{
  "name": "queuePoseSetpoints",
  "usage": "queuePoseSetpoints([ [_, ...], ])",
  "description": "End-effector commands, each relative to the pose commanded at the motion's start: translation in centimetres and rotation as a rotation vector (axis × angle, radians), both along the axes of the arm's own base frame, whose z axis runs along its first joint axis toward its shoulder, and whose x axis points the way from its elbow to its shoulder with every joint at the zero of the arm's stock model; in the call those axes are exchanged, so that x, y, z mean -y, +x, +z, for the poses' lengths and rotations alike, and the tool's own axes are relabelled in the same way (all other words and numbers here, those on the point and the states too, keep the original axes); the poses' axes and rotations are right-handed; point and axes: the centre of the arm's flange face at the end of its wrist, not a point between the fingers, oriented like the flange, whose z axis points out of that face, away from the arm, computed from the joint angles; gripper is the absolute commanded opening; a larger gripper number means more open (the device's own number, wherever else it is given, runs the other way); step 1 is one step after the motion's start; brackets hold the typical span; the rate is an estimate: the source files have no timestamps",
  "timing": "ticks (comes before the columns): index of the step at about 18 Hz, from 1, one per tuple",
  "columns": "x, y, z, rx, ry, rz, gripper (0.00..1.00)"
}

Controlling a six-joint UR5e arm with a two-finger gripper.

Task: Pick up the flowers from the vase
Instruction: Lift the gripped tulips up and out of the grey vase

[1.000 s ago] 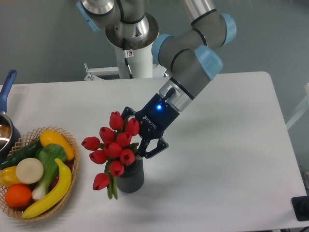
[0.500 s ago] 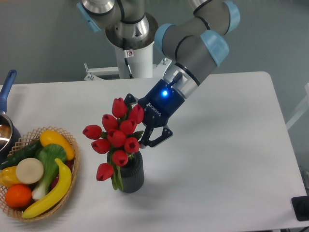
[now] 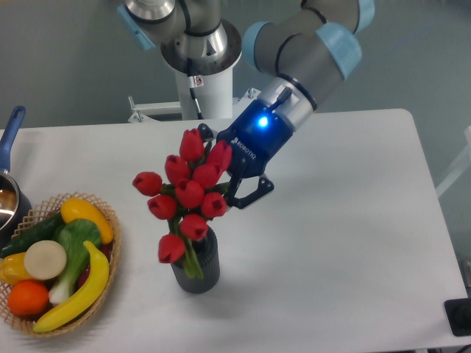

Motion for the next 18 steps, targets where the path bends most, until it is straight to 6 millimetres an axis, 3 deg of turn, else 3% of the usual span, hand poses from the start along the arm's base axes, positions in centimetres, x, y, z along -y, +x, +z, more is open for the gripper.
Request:
queuePoseSetpoints([
  [7, 1.1, -1.1, 0.8, 0.020, 0.045, 0.004, 0.56],
  [12, 4.1, -3.9, 2.5, 0.086, 0.116, 0.036, 0.56],
  [18, 4.3, -4.6, 4.4, 0.045, 0.129, 0.043, 0.56],
])
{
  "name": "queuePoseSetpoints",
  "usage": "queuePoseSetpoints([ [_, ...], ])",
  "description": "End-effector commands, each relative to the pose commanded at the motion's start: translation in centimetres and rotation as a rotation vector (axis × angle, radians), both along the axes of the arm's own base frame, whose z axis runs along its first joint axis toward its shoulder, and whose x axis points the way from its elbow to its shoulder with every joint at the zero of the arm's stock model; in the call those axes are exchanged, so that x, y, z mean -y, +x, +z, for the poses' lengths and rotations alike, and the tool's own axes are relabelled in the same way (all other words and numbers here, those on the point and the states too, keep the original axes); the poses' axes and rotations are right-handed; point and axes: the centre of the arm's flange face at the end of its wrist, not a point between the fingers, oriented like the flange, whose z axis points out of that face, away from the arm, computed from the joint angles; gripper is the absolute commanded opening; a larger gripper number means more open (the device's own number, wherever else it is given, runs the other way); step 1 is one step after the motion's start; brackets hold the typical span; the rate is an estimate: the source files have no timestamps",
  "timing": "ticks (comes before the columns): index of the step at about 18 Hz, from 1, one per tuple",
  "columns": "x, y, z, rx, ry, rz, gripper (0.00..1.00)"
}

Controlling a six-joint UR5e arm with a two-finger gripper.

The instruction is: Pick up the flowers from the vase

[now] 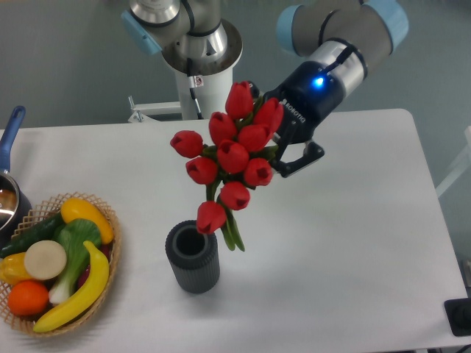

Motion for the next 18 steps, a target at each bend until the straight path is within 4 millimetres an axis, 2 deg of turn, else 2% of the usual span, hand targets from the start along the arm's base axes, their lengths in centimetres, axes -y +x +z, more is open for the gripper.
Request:
queuePoseSetpoints([
  [18, 0.14, -0.13, -0.61, 0.002, -0.004, 0.004, 0.55],
])
